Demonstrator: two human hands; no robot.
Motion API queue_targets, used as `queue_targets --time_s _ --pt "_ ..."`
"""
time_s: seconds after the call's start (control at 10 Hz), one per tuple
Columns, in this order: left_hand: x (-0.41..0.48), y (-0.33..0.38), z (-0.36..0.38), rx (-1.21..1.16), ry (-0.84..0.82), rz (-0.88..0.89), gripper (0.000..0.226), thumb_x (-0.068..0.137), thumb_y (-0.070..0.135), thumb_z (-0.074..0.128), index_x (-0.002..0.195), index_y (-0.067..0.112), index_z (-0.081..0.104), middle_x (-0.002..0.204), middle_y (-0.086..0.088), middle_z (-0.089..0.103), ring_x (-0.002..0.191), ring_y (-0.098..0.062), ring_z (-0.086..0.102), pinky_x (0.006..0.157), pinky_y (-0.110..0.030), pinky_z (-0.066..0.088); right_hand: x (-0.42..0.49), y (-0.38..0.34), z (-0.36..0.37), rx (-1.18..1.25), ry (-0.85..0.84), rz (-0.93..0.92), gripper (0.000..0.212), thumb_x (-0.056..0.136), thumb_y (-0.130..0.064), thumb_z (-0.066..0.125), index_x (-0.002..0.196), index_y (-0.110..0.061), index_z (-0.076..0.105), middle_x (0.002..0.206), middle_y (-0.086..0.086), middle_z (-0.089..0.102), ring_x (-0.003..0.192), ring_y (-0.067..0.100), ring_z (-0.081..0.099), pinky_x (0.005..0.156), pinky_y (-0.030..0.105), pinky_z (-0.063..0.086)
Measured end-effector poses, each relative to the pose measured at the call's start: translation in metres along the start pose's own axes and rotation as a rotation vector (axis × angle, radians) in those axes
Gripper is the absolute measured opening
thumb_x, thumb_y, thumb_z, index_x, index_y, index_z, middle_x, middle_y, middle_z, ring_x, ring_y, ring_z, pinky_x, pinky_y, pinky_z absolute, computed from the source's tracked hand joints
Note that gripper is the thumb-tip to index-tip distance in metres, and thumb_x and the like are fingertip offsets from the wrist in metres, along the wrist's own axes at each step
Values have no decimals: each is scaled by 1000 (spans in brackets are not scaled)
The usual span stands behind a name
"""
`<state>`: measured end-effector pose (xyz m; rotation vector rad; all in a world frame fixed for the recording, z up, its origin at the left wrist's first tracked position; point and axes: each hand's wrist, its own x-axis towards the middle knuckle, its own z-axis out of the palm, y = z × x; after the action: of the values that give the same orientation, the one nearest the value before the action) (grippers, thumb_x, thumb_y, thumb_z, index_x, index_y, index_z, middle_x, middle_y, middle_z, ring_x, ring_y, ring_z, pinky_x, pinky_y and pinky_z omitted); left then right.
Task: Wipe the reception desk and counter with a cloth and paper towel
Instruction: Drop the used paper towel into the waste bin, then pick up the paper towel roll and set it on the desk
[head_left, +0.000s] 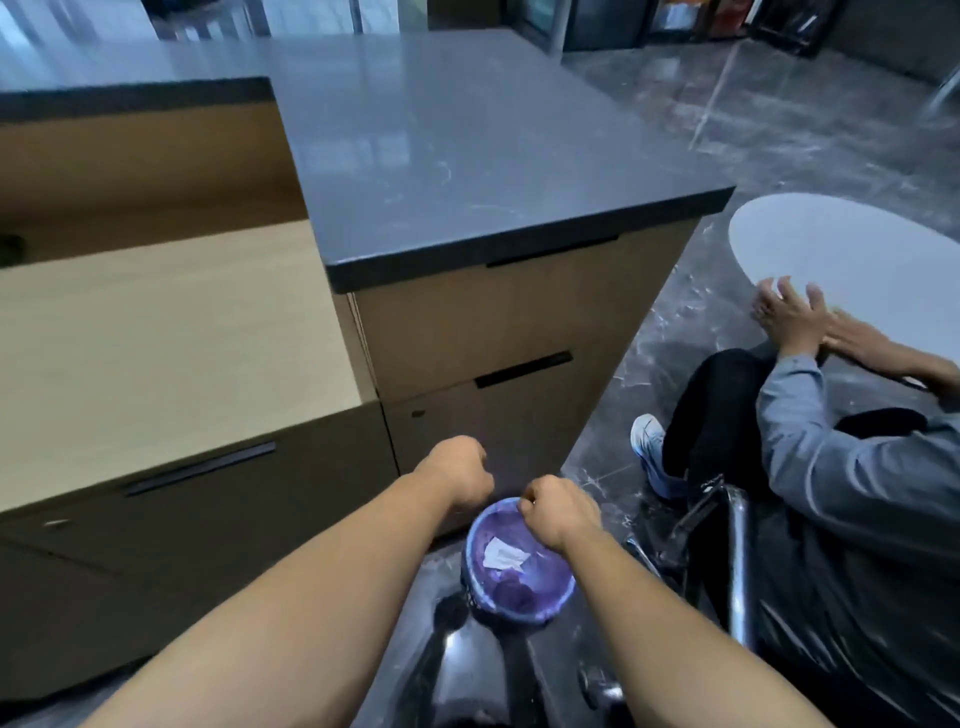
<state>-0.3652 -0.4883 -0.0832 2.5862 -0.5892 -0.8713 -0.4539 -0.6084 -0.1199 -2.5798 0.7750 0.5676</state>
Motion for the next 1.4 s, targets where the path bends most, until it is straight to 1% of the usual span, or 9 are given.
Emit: queue_targets --time_s 0.3,0.5,0.6,0.7,0.8,1.0,1.1,1.2,1.4 --pt "-71 19 -88 5 34 18 37 93 28 56 118 3 67 122 -11 66 113 -25 61 95 -29 48 -61 -59 -82 -116 -40 -132 34 94 -43 51 111 -18 67 123 9 64 116 28 58 90 32 45" --pt "-105 -5 -135 -135 113 -59 39 94 43 53 103 9 69 99 -5 59 89 -14 48 84 -27 43 -88 -113 -113 -90 -175 -294 48 94 -56 46 116 -16 64 123 9 62 114 27 57 92 35 44" --pt "-122 -23 -152 -205 158 -103 26 94 41 52 86 17 56 90 -3 52 81 -17 43 68 -26 35 -103 -147 -125 -60 -167 -417 50 96 -52 47 122 -13 63 124 11 61 115 28 57 96 36 46" --pt "-144 -43 -178 -371 214 -202 28 94 38 54 80 13 56 82 -6 52 71 -19 45 64 -28 36 -117 -186 -139 -22 -159 -540 40 97 -45 48 97 -9 67 105 11 64 97 27 60 85 33 48" --pt "-166 -59 -198 -469 272 -221 37 93 40 52 71 11 53 73 -7 50 61 -18 42 63 -29 35 -124 -224 -151 43 -146 -631 33 96 -40 51 90 -10 64 91 9 62 86 25 57 77 33 46" --pt "-201 -113 -228 -579 403 -306 47 96 47 40 106 7 64 106 -5 65 102 -19 60 87 -36 43 -128 -296 -154 43 -147 -712 46 95 -41 53 97 2 68 82 12 62 70 21 51 65 33 42" --pt "-214 -153 -246 -615 460 -348 46 97 47 41 110 9 62 111 -5 65 105 -20 60 91 -36 43 -118 -338 -144 29 -158 -708 49 95 -44 53 101 2 68 89 15 68 72 21 53 65 31 44" --pt "-222 -202 -264 -661 491 -397 47 96 49 42 113 8 61 113 -6 64 107 -20 60 86 -34 42 -106 -383 -129 42 -168 -697 45 95 -42 54 104 0 68 102 18 71 75 21 55 65 30 45" --pt "-226 -318 -312 -707 518 -465 46 96 47 45 112 7 61 113 -8 65 109 -22 61 77 -30 40 -85 -488 -90 55 -226 -672 41 97 -35 54 106 3 66 86 12 62 73 21 51 61 27 40"
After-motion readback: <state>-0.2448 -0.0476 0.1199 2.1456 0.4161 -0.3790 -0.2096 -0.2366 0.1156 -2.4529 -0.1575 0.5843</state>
